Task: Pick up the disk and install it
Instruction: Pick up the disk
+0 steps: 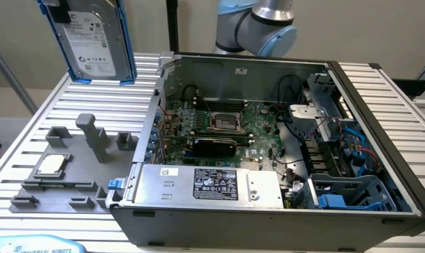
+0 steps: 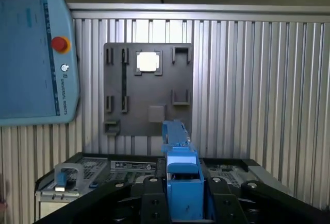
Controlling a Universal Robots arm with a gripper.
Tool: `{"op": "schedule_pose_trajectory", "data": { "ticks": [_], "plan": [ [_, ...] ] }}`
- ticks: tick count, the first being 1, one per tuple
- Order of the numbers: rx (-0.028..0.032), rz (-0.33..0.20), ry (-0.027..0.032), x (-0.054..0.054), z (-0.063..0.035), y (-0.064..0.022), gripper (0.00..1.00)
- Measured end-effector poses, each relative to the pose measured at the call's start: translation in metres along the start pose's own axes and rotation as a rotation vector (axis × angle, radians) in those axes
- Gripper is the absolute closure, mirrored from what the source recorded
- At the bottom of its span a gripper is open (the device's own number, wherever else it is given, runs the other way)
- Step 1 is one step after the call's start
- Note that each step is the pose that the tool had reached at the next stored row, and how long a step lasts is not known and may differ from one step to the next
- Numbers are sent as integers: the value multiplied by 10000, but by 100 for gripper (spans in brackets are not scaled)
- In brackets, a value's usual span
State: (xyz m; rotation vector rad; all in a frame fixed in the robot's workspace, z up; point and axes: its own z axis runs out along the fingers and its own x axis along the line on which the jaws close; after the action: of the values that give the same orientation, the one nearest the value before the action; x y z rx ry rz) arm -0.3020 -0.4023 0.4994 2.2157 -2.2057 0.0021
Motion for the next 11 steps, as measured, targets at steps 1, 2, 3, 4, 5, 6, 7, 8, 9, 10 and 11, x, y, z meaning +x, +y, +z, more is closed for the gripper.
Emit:
{"op": "schedule_pose_trajectory", "data": {
  "ticks": [1,2,3,4,5,6,7,8,9,10,11],
  "plan": [
    [-1,-1,-5,16,-12,-45,67],
    [-1,-1,-12,32,-24,-90,67],
    [1,0,-22,48,-34,-137,67],
    [0,-1,-30,64,-43,-182,67],
    [0,-1,-38,81,-53,-229,67],
    [0,-1,-47,97,-63,-273,67],
    [0,-1,-57,113,-72,-318,67],
    [1,-1,-67,130,-82,-367,67],
    [2,-2,-75,145,-90,-409,67],
    [2,-1,-84,160,-99,-454,67],
    [1,-1,-94,178,-109,-502,67]
  ]
}}
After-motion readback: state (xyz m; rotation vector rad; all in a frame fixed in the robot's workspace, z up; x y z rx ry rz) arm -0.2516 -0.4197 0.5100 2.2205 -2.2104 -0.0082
